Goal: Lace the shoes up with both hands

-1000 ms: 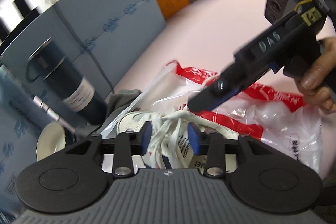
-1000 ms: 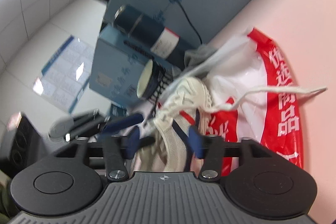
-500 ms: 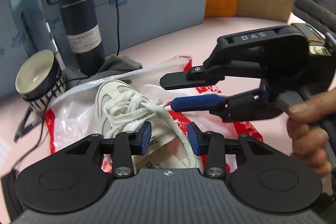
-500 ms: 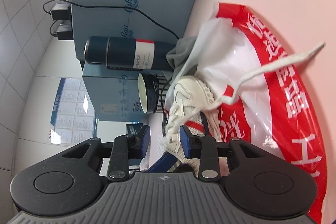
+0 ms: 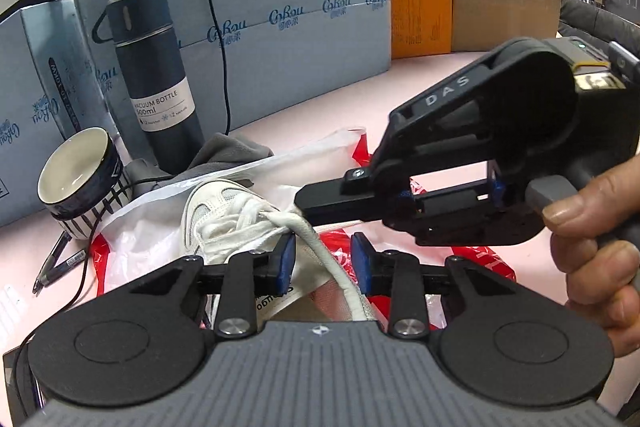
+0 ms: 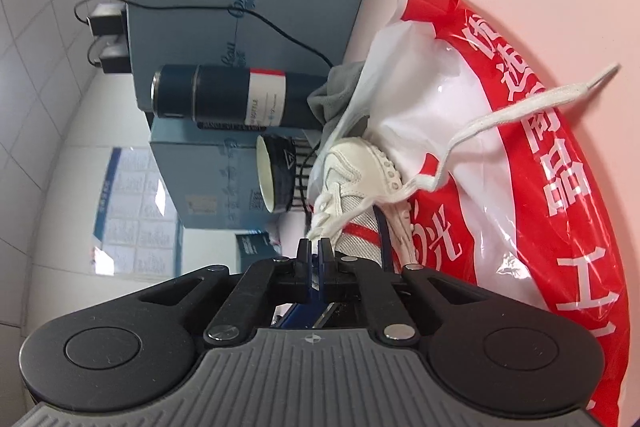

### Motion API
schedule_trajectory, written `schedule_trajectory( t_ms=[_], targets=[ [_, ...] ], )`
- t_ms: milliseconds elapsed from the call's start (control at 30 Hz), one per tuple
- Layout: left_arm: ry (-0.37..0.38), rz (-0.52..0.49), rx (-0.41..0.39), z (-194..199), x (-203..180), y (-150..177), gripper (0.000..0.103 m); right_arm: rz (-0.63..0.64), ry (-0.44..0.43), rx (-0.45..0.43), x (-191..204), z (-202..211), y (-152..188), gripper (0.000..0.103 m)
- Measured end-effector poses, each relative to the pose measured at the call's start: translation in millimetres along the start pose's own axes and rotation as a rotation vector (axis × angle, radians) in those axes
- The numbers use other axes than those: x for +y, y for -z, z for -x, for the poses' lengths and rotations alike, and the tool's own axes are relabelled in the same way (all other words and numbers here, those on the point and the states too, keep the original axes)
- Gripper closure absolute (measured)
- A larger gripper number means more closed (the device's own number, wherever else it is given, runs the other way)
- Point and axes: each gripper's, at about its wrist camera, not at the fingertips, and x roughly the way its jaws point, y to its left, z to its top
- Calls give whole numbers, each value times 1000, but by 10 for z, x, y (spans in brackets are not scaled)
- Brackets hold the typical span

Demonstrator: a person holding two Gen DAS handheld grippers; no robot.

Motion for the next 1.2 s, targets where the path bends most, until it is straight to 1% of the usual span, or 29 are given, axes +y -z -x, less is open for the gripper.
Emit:
schedule_trajectory(
  t_ms=[100,167,300,400,533,567,600,633,833,1033,1200],
  targets=[
    [-9,20,-6,5,25,4,75,-19,-23,-42,-28,85,27,99],
    [2,53,-4,7,61,13,76,-58,-67,-87,-88,188,29,99],
    [1,63,-16,7,52,25,76,-136,-150,-151,-189,347,9,99],
    [2,80,-37,14,48,25,76,-135,-160,-147,-180,357,29,100],
    [-5,80,-50,-4,31,44,76,-193,-227,-144,-230,330,57,99],
    [-10,76,-51,-12,24,54,78,-213,-242,-150,-256,334,68,99],
    [-3,85,-57,-8,27,63,85,-237,-263,-156,-282,349,80,99],
    [6,96,-62,-2,31,73,86,-261,-284,-163,-309,362,92,99],
    [-8,104,-63,-7,-5,95,86,-335,-385,-204,-370,451,90,99],
    [-26,116,-66,-9,-25,110,85,-345,-470,-243,-311,586,37,99],
    [-42,126,-68,-10,-46,116,84,-352,-537,-300,-264,785,-37,99]
  ],
)
